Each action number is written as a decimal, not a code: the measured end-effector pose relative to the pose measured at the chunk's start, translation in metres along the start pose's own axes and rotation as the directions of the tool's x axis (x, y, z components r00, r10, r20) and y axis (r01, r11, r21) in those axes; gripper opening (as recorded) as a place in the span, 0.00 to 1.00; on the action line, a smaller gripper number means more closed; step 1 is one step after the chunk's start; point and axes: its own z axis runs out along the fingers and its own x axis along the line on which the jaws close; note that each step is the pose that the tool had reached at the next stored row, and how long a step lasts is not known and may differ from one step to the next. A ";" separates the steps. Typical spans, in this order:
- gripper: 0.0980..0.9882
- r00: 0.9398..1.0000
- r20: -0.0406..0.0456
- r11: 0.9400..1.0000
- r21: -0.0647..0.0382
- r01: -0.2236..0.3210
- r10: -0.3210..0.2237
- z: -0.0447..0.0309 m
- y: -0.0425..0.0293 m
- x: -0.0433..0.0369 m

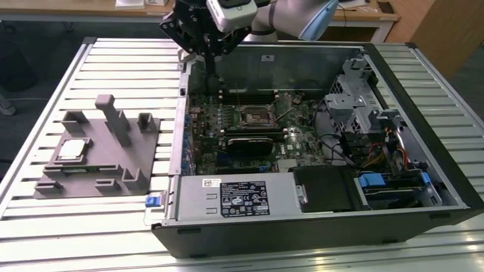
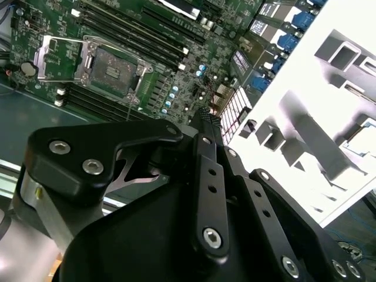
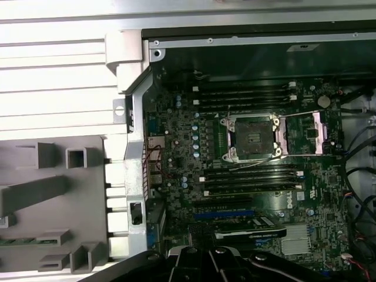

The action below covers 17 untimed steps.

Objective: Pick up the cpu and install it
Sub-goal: 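Reach for the cpu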

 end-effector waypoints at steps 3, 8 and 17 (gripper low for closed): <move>0.01 1.000 0.000 1.000 0.000 0.000 0.000 0.0002 -0.0001 0.0008; 0.01 1.000 0.000 1.000 0.000 0.000 0.000 0.0006 -0.0002 0.0016; 0.01 1.000 -0.001 1.000 0.000 0.000 0.000 0.0017 -0.0003 0.0034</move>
